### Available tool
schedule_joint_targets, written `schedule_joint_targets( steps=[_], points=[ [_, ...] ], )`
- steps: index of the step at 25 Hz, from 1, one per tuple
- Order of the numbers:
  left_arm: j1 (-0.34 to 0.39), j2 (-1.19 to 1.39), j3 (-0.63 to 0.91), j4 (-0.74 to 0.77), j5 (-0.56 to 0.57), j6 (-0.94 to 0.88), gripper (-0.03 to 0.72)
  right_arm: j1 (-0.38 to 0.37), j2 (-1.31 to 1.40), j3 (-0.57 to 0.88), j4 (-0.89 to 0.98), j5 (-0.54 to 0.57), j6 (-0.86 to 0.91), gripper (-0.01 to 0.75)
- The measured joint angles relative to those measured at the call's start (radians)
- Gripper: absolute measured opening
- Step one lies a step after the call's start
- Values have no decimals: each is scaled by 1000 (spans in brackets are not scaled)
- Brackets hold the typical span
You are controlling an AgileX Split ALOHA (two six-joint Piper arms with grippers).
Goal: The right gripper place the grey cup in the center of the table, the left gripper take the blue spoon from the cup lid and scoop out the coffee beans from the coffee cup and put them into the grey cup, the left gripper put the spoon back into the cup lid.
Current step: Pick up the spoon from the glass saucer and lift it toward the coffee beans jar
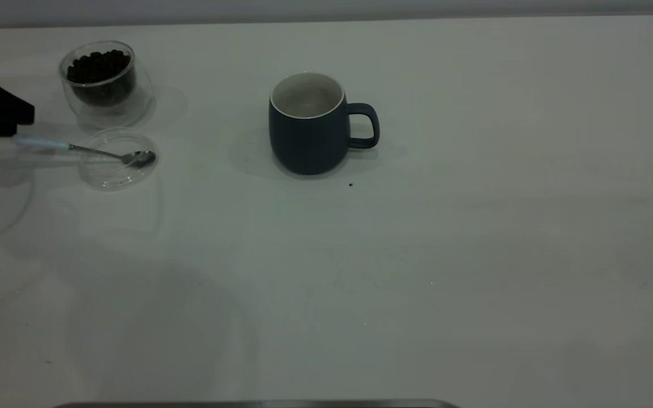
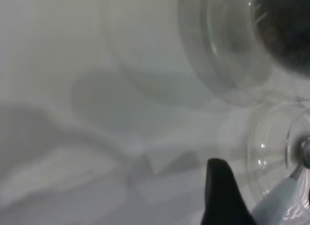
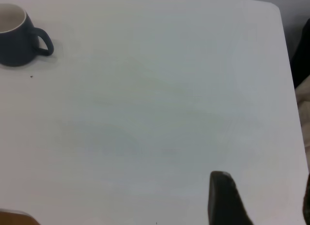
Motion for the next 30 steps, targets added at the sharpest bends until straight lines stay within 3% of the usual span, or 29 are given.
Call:
schedule_joint_targets(
  steps=[10,30],
  points=[
    [-1,48,-2,-4,2,1,485,0,0,0,0,0,0,358],
    [-1,71,-4,-28,119,0,485,0,0,0,0,1,0,358]
  ],
)
